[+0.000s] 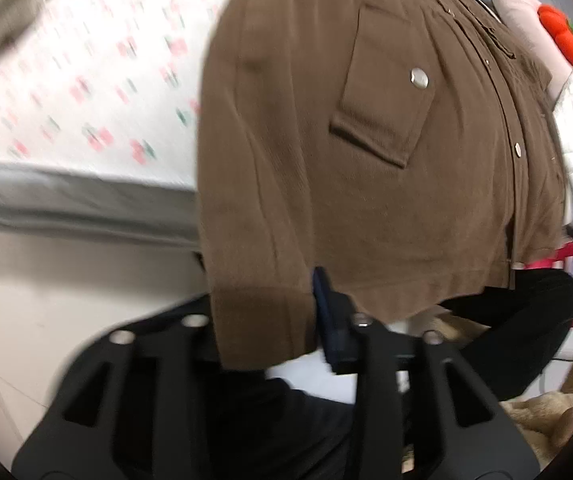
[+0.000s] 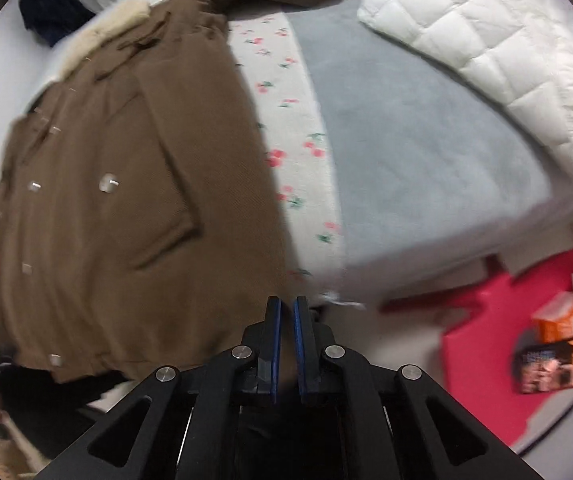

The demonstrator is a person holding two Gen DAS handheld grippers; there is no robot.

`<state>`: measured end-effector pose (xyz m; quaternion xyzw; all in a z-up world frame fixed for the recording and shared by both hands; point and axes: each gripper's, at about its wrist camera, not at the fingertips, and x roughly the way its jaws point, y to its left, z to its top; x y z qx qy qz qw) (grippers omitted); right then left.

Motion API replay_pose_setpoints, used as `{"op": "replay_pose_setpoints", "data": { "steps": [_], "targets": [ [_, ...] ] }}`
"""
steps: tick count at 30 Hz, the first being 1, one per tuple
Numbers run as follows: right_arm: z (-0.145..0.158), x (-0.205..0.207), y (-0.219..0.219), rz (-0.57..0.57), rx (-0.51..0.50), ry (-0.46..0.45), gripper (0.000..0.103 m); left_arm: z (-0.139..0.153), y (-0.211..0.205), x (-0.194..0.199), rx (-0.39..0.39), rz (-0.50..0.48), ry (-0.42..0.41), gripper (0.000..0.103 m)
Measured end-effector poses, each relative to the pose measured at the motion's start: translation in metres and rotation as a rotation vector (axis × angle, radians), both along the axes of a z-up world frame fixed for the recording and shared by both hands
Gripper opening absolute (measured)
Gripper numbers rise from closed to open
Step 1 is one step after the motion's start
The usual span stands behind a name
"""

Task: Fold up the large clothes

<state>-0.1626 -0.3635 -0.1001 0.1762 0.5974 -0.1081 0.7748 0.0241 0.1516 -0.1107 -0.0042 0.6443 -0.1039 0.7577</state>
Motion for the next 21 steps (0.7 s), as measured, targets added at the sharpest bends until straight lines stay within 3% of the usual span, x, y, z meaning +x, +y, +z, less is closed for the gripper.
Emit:
{"op": "replay_pose_setpoints", "data": {
  "steps": [3,5,9,11,15,21],
  "targets": [
    [0.021,0.003,-0.001,0.001,-0.007,-0.073,0.030,0.041,-0.001,0.007,0.086,0.000,-0.154,0.072],
    [0.039,0.010,0.004,0.014,-0.027,-0.132,0.054,0.062,-0.005,0.018,0.063,-0.002,-0.239,0.078],
    [0.055,0.064,0.032,0.095,-0.005,-0.220,0.060,0.078,-0.010,0.064,-0.015,-0.016,-0.317,0.081],
    [0.058,0.094,0.049,0.135,0.004,-0.239,0.066,0.073,0.006,0.090,-0.033,0.020,-0.334,0.081],
    [0.053,0.149,0.088,0.203,-0.004,-0.259,0.072,0.061,0.059,0.132,-0.036,0.271,-0.376,0.082],
    [0.047,0.209,0.128,0.273,0.035,-0.300,0.078,0.041,0.129,0.197,-0.096,0.520,-0.395,0.086]
  ]
}}
